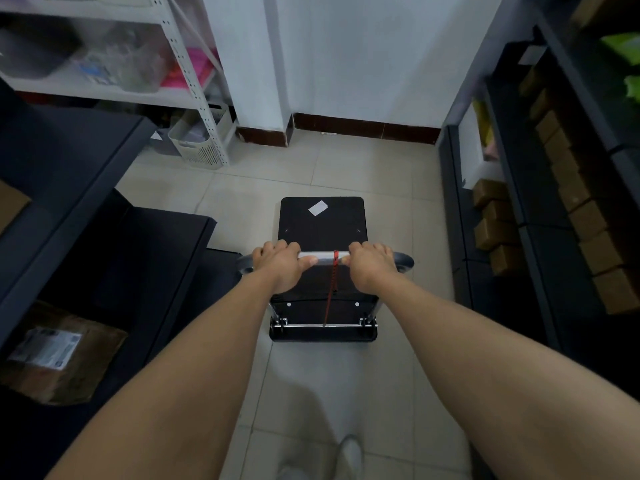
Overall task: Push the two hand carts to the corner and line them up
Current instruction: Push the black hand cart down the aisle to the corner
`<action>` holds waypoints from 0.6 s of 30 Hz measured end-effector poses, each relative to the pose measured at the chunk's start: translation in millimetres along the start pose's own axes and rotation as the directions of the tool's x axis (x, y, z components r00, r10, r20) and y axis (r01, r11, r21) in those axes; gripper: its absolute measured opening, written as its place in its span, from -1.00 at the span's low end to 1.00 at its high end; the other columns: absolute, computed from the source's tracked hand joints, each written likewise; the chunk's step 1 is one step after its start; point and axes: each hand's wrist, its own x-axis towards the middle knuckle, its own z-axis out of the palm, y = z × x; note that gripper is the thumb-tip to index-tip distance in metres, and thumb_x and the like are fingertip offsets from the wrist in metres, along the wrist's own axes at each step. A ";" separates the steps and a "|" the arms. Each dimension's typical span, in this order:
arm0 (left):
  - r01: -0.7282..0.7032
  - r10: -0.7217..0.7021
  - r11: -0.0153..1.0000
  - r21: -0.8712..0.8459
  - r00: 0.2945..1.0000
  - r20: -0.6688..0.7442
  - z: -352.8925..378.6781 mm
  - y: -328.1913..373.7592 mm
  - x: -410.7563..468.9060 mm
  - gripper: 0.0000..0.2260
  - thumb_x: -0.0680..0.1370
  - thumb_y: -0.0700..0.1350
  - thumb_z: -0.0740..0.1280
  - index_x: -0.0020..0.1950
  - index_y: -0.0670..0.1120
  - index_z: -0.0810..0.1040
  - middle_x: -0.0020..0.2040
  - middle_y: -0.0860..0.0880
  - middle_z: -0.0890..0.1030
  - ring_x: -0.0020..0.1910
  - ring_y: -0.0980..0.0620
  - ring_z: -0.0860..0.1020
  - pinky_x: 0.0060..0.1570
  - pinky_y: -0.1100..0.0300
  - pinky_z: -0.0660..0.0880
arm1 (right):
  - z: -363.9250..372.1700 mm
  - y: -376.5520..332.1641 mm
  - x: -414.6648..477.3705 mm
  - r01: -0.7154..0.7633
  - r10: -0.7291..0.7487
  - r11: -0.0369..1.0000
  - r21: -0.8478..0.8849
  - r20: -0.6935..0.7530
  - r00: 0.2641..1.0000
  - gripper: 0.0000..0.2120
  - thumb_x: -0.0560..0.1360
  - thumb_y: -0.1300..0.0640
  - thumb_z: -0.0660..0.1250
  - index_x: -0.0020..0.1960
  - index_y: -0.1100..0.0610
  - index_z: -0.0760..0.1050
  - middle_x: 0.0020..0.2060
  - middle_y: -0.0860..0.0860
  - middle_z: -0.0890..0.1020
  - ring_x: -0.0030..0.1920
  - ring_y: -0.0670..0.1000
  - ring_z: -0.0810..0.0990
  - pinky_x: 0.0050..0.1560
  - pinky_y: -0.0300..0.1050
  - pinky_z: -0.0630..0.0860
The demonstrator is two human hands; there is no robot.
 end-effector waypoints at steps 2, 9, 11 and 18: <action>-0.001 0.001 1.000 0.000 1.000 0.002 -7.5 1.3 17.2 -0.57 0.61 0.23 -0.04 0.23 -0.03 0.39 0.20 -0.09 0.44 0.21 -0.12 0.35 0.24 -0.01 0.23 | -8.1 3.0 16.3 0.001 -0.001 1.000 -0.006 0.001 1.000 -0.71 0.56 0.18 0.20 0.28 0.12 0.35 0.21 0.11 0.47 0.24 0.16 0.38 0.28 0.01 0.25; -0.022 0.022 1.000 -0.009 1.000 -0.005 -36.3 -9.3 73.7 -0.58 0.61 0.23 -0.03 0.21 -0.02 0.39 0.17 -0.08 0.44 0.19 -0.11 0.36 0.21 -0.01 0.24 | -30.4 -2.3 73.4 -0.001 0.001 1.000 0.000 -0.002 1.000 -0.70 0.56 0.19 0.20 0.28 0.13 0.35 0.21 0.12 0.47 0.24 0.17 0.39 0.29 0.03 0.26; -0.036 0.036 0.999 -0.011 0.999 -0.010 -46.0 -15.1 90.9 -0.60 0.61 0.23 -0.03 0.17 -0.01 0.38 0.15 -0.07 0.44 0.16 -0.10 0.36 0.20 0.00 0.24 | -36.1 -6.1 91.6 -0.004 0.004 1.000 0.000 -0.005 1.000 -0.71 0.57 0.18 0.20 0.28 0.14 0.35 0.21 0.12 0.48 0.24 0.17 0.39 0.29 0.03 0.26; -0.062 0.062 0.998 -0.010 0.998 -0.004 -79.4 -30.7 153.8 -0.60 0.61 0.23 -0.03 0.17 -0.02 0.40 0.15 -0.07 0.44 0.16 -0.09 0.36 0.21 -0.01 0.24 | -59.1 -18.8 156.9 -0.043 0.043 0.999 0.008 0.016 0.999 -0.72 0.55 0.21 0.22 0.25 0.12 0.36 0.18 0.10 0.49 0.22 0.15 0.40 0.28 0.02 0.27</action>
